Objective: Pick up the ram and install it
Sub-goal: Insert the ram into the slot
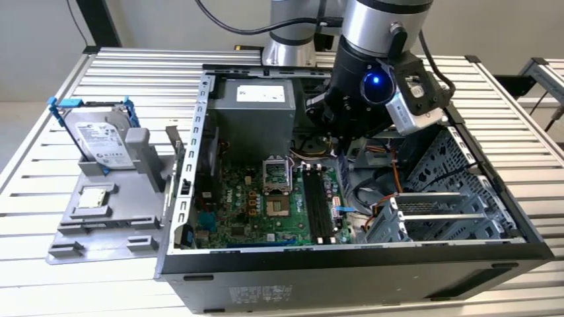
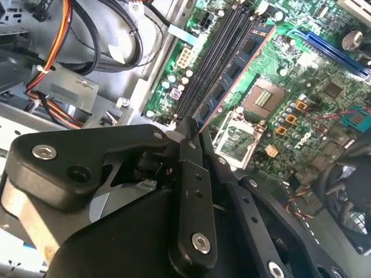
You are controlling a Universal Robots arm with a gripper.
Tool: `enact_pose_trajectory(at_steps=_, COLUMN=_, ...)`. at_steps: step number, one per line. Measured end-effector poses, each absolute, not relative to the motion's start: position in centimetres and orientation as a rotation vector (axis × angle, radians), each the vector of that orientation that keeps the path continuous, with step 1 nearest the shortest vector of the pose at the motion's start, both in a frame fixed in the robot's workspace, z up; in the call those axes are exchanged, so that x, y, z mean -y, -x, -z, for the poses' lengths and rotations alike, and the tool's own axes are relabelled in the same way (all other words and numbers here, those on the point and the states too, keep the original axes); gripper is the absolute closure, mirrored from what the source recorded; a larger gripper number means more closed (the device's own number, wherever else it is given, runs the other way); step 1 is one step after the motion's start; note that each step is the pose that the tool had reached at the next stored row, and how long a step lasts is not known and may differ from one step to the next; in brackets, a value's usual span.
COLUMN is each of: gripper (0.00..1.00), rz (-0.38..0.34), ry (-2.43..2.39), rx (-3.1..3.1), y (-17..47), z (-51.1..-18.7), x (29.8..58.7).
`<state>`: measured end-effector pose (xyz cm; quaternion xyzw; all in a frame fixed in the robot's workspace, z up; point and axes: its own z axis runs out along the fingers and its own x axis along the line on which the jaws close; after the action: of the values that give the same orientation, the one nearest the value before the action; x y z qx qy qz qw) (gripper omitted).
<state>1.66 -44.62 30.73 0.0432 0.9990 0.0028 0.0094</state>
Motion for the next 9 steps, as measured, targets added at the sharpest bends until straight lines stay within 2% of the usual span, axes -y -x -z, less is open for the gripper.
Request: enact_pose_trajectory(at_steps=9, gripper=1.0, rz=-0.009, ry=-0.138, rx=-3.124, y=-1.66, z=-29.91, x=44.63)
